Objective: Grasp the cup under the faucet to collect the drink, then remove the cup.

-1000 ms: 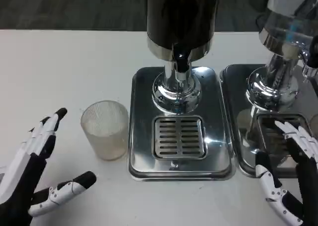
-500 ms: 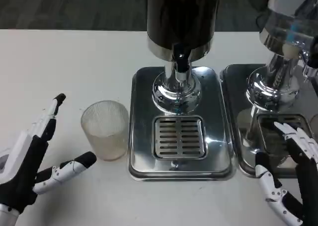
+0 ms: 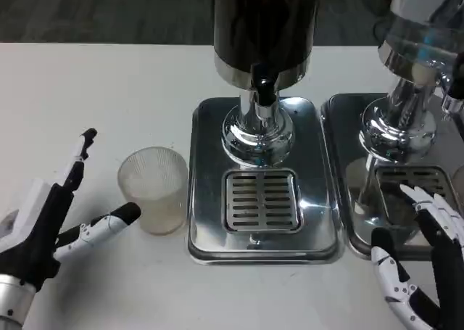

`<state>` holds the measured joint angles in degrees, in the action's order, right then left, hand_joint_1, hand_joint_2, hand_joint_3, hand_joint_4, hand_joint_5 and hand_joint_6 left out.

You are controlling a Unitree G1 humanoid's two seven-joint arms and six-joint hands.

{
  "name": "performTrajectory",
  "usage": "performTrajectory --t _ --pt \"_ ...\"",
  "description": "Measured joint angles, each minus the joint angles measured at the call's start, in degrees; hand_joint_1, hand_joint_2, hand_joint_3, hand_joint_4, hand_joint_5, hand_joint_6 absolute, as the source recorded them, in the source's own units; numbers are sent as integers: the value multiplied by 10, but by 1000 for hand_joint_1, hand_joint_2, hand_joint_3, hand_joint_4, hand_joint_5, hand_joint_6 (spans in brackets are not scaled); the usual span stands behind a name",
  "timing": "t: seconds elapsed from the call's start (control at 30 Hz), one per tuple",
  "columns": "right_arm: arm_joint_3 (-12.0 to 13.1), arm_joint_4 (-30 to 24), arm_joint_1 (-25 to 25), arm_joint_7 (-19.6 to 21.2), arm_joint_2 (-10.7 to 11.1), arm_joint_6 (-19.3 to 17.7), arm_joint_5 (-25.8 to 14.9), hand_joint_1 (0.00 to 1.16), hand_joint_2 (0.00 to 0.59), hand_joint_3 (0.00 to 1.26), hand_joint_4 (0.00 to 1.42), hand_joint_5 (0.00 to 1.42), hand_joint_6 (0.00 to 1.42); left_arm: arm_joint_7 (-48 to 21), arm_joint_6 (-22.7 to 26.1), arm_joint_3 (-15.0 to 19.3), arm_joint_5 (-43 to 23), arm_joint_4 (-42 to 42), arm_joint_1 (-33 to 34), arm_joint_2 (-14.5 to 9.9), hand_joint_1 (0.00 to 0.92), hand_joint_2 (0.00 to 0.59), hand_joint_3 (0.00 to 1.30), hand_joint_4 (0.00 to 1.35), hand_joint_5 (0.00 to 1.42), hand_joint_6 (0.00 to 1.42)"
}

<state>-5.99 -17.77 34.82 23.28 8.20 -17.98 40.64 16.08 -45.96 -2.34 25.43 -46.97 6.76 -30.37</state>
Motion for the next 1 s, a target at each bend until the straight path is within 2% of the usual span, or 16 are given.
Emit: performTrajectory --t 0.17,0.5,1.0 --pt "-6 0 1 3 -9 0 6 291 423 272 187 132 118 13 -3 -19 17 -36 32 -3 76 4 0 0 78 205" --pt "-8 0 -4 3 -9 0 6 276 414 293 197 133 151 62 -2 -60 65 -89 84 -6 129 2 0 0 108 238" --pt "-8 -2 1 2 -6 0 4 271 414 300 197 147 160 144 0 -111 88 -156 120 0 164 16 0 0 196 308"
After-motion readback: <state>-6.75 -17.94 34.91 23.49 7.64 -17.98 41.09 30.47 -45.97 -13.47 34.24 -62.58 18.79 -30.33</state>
